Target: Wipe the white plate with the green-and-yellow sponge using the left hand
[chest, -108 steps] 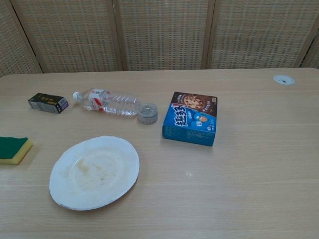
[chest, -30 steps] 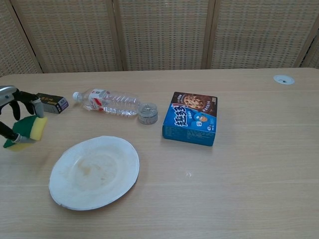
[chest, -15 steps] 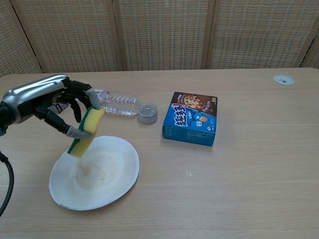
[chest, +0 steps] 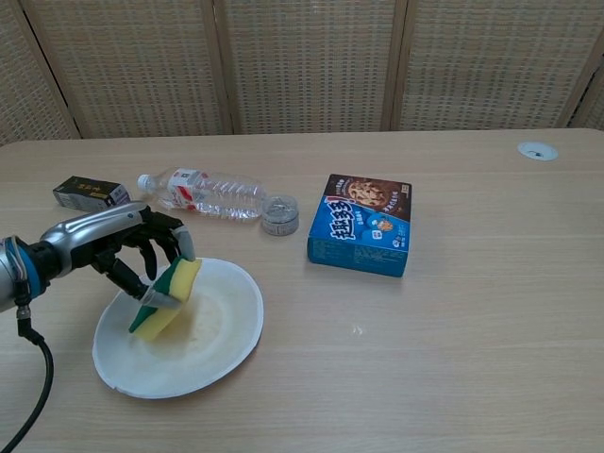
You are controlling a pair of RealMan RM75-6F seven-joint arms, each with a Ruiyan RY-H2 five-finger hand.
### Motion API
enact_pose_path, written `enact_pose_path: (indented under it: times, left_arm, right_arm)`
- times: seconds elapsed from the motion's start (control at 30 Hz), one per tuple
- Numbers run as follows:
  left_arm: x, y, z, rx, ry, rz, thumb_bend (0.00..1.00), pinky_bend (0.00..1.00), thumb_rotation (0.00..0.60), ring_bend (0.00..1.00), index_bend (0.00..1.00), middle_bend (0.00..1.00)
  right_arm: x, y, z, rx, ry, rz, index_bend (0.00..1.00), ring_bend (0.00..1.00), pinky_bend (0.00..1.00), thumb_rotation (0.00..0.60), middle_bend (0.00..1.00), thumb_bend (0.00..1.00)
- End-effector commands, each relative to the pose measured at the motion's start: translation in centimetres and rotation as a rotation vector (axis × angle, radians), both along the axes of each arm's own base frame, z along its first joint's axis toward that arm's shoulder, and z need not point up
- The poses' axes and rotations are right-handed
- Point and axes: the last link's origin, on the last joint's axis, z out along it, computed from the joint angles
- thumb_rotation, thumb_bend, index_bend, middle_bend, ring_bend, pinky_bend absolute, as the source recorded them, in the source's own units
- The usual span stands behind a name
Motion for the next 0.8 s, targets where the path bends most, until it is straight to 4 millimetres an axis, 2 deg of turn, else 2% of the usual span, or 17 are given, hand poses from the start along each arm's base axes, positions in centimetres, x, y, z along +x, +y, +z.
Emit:
enact_pose_path:
  times: [0.03, 0.3, 0.53, 0.8]
  left_arm:
    - [-0.3, -0.2, -0.8, -0.017, 0.014, 0.006, 0.1, 0.48, 0.6, 0.38, 0.55, 0.46]
    - [-0.6, -0.2, -1.5, -0.024, 0.032, 0.005, 0.1, 0.48, 0.6, 0.39, 0.55, 0.46]
    - [-0.5, -0.3, -1.4, -0.019, 0.025, 0.001, 0.1, 0.48, 0.6, 0.39, 0.55, 0.46]
    - [0.5, 0.5, 1.3, 0.039, -0.051, -0.01, 0.1, 0.48, 0.6, 0.39, 0.55, 0.46]
  right_arm:
    - [-0.1, -0.1, 0.0, 0.0, -0.001, -0.002, 0.0, 0.0, 0.0, 0.6, 0.0, 0.0]
    - [-0.1, -0.1, 0.2, -0.003, -0.005, -0.004, 0.0, 0.0, 0.0, 0.6, 0.0, 0.0]
    - [-0.1, 0.0, 0.3, -0.006, -0.01, -0.004, 0.0, 0.0, 0.0, 0.6, 0.0, 0.0]
    - [0.0, 0.0, 0.5, -0.009, -0.017, 0.0, 0.0, 0.0, 0.0, 0.6, 0.0, 0.0]
